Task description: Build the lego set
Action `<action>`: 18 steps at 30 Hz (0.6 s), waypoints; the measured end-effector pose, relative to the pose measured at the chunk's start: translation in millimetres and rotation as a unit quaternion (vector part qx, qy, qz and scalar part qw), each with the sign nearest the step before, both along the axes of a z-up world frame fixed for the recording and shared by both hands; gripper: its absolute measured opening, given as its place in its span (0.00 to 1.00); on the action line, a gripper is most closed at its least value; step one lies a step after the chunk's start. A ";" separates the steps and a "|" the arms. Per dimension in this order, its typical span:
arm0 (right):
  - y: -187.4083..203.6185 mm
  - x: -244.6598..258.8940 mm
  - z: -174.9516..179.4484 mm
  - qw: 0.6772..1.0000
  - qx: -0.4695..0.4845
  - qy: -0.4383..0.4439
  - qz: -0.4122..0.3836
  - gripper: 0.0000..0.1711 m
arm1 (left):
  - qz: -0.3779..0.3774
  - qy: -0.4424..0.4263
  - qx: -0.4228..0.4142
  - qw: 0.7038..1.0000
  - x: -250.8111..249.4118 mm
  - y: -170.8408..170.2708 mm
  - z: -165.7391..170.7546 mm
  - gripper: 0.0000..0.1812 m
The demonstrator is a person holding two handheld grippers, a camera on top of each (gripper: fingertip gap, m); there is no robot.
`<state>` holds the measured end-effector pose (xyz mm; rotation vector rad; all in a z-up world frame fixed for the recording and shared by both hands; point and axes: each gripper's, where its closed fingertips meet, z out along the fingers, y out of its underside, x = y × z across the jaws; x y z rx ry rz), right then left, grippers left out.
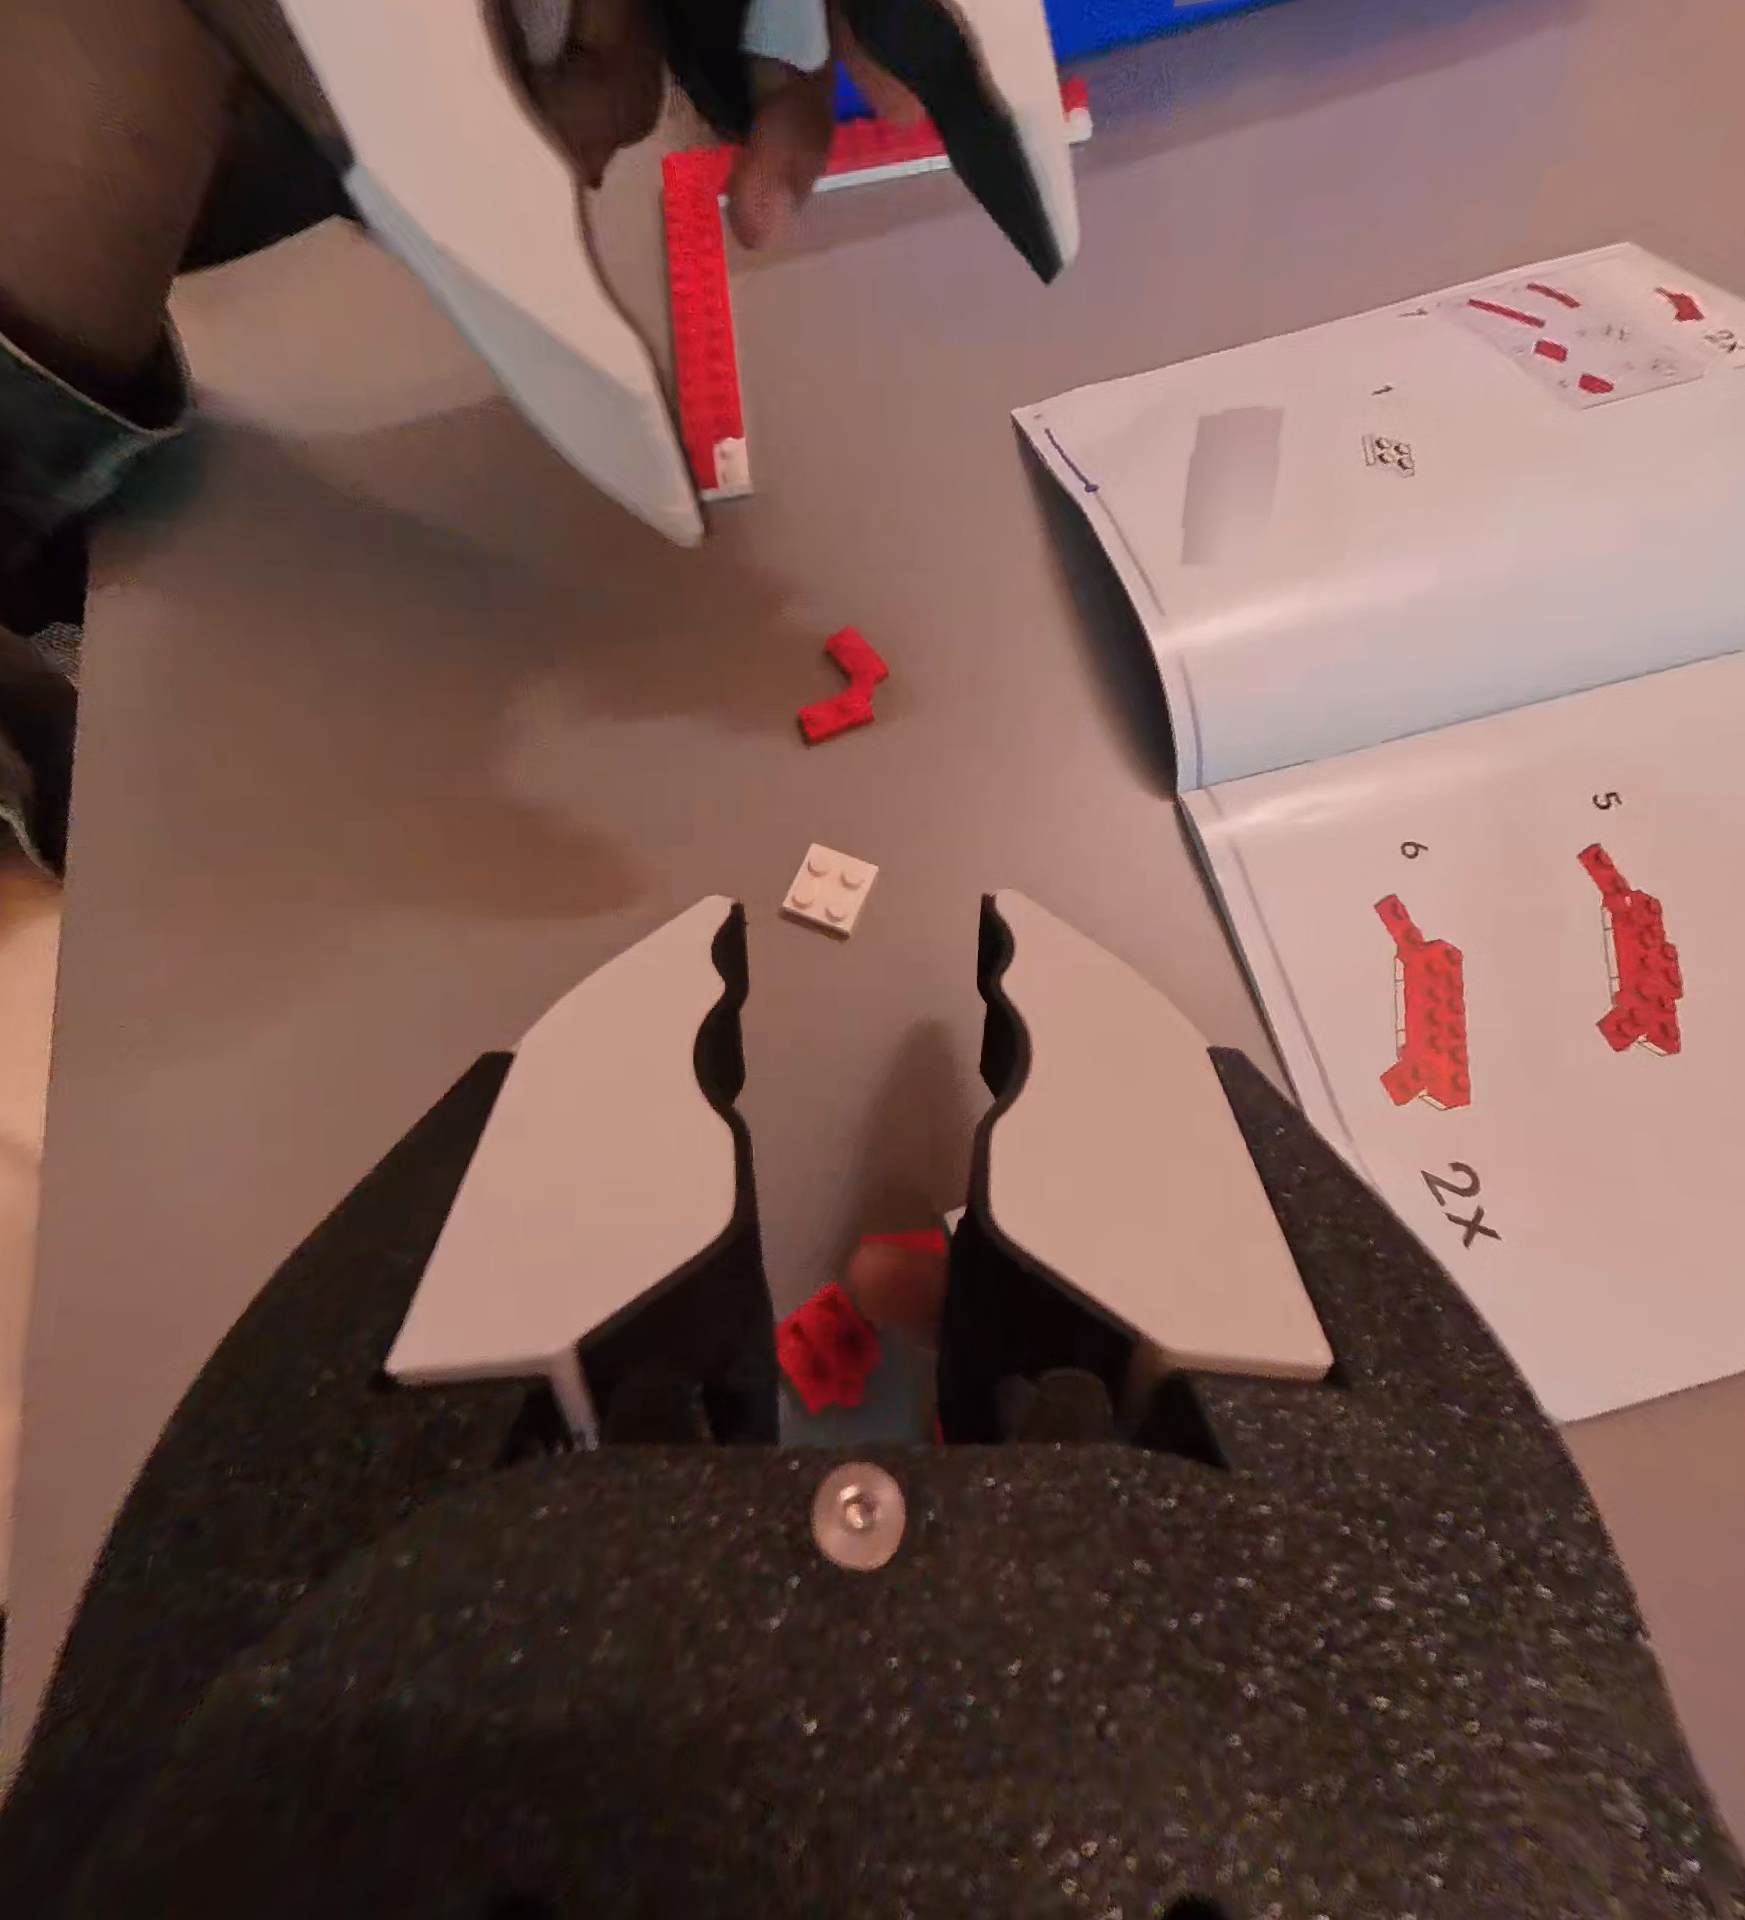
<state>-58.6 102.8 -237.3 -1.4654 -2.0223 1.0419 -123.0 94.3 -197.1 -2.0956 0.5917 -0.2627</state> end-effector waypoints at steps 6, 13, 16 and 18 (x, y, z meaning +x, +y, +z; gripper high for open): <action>-8.0 -7.4 -16.6 0.999 0.030 -0.038 -0.009 0.24 | -0.036 0.001 0.027 0.999 -4.8 -30.0 13.1 0.32; -14.4 -10.9 -25.2 0.998 0.027 -0.055 -0.005 0.22 | 0.029 -0.001 0.024 0.999 -19.9 -30.0 6.5 0.29; -11.5 -10.5 -25.8 0.998 0.032 -0.055 -0.009 0.17 | 0.030 -0.011 0.044 0.999 -18.4 -27.6 13.2 0.28; -6.7 -11.3 -26.5 0.997 0.049 -0.050 -0.017 0.10 | 0.031 -0.011 0.054 0.998 -18.5 -26.4 15.3 0.28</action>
